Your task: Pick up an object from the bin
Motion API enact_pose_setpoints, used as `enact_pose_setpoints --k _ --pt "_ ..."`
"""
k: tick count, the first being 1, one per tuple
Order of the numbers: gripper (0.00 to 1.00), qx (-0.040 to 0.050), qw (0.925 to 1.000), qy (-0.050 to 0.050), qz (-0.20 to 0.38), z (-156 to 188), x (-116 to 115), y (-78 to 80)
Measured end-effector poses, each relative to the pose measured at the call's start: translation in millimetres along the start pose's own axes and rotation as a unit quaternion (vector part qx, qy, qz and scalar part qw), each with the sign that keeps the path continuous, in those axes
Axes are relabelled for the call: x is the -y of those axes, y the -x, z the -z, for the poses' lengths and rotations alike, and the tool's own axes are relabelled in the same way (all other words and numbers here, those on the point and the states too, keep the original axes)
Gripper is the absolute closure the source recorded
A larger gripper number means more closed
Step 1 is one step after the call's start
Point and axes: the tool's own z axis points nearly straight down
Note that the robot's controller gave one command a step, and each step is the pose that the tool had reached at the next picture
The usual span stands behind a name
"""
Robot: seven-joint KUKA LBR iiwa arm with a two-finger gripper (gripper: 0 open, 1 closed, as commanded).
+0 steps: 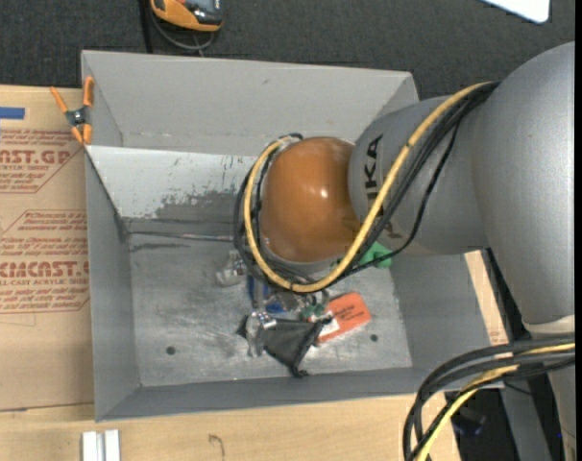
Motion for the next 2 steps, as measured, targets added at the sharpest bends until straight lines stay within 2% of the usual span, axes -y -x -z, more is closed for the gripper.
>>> enact_pose_setpoints --k 1,2 --pt "0.0 -0.0026 1.0 -0.001 0.006 -17 27 -7.2" --pt "0.0 -0.0024 0.9995 0.0 0.031 -14 39 -20.3"
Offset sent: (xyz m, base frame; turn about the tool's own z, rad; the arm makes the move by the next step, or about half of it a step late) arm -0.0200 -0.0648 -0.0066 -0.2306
